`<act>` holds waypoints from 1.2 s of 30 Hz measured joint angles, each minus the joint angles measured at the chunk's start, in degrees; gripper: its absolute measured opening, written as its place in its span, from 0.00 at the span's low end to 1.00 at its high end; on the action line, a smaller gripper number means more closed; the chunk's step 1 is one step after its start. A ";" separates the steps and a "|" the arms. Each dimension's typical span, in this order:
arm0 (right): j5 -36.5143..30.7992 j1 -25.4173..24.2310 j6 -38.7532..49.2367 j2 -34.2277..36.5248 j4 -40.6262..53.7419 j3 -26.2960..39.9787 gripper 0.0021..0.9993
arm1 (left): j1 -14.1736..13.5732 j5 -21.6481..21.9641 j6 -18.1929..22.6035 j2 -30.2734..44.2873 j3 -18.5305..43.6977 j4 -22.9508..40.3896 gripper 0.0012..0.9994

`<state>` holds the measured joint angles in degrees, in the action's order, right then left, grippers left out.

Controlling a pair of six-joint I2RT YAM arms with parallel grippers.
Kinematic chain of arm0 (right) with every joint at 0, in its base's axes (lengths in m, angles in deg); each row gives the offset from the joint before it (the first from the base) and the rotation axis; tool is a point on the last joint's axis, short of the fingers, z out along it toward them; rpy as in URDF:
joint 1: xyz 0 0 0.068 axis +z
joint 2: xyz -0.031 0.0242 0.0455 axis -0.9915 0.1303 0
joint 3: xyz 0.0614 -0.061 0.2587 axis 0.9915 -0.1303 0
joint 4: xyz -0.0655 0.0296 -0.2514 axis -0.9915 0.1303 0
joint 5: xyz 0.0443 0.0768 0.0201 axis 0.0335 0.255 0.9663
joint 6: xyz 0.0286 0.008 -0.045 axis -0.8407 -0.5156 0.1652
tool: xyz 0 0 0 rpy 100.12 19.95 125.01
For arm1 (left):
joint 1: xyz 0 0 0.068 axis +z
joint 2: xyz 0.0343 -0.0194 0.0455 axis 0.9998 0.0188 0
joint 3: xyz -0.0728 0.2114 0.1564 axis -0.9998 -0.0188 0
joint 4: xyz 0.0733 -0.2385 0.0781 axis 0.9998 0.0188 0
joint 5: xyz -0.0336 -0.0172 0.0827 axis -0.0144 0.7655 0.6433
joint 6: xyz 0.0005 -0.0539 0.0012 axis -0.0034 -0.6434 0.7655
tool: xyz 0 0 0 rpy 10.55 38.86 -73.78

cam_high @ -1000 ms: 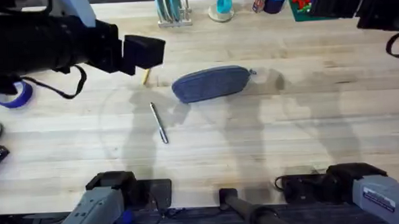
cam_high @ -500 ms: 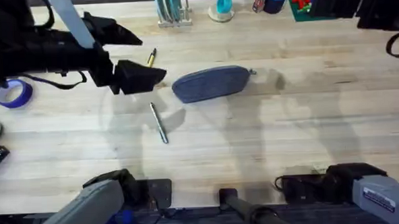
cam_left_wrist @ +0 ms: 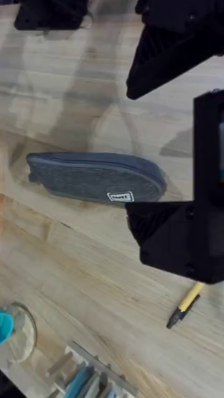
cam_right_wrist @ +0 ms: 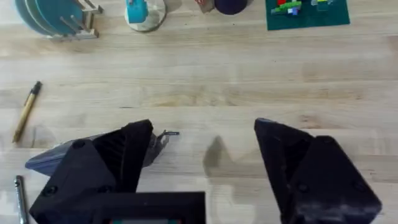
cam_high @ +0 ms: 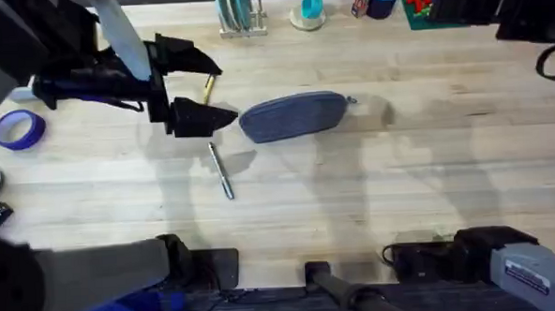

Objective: Unzip the bag, pick up the pens from the table one at a time and place them inside, then zip the bag closed.

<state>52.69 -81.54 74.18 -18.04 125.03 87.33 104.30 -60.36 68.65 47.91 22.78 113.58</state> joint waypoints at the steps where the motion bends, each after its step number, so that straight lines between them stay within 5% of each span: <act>1: 0.00 0.00 0.00 0.00 0.01 0.00 1.00 | 0.00 -0.25 1.06 0.80 0.00 0.00 0.99; 12: -0.02 0.00 0.00 -0.02 0.01 0.00 1.00 | 0.00 -0.92 9.68 11.14 0.02 -2.36 0.99; 17: -0.02 0.00 0.00 0.00 0.01 0.00 1.00 | 0.00 -0.92 10.57 17.11 0.02 -3.65 0.99; 29: -0.02 0.00 0.00 0.00 0.01 0.02 1.00 | -0.29 -0.94 10.92 18.15 0.13 -7.10 0.99; 36: -0.02 0.00 0.00 0.00 0.05 0.02 1.00 | -4.06 -0.90 10.94 18.16 0.13 -7.54 0.99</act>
<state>52.66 -81.54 74.18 -18.04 125.07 87.36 100.24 -61.26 79.59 66.07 22.91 106.04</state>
